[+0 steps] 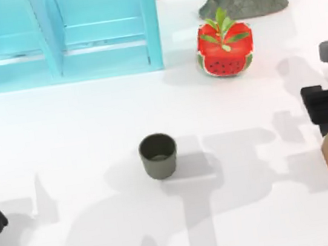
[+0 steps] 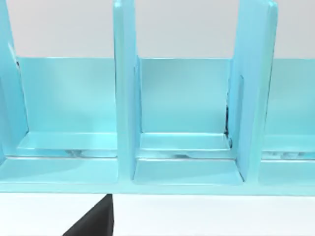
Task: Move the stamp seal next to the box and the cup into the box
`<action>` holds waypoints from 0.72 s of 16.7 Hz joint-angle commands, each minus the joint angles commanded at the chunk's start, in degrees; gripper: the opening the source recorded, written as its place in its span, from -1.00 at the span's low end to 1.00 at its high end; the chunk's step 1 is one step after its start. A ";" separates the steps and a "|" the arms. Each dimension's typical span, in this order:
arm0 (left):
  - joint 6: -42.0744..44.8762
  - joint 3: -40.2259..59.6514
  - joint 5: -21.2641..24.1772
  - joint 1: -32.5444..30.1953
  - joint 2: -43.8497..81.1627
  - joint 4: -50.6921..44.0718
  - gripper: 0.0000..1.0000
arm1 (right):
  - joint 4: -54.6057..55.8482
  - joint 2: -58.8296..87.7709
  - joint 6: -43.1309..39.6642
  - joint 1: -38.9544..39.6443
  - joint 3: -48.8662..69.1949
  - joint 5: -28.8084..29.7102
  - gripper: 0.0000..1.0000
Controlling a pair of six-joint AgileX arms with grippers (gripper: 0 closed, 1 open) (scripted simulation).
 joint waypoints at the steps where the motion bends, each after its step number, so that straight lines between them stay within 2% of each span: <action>1: 0.00 0.00 0.00 0.00 0.00 0.00 1.00 | -0.77 0.03 0.01 0.03 0.74 -0.01 1.00; 8: 0.00 0.00 0.00 0.00 0.00 0.00 1.00 | -18.68 -1.13 -0.12 -0.24 16.92 0.03 1.00; 12: 0.00 0.00 0.00 0.00 0.00 0.00 1.00 | -22.35 -1.94 -0.29 -0.28 20.44 0.00 1.00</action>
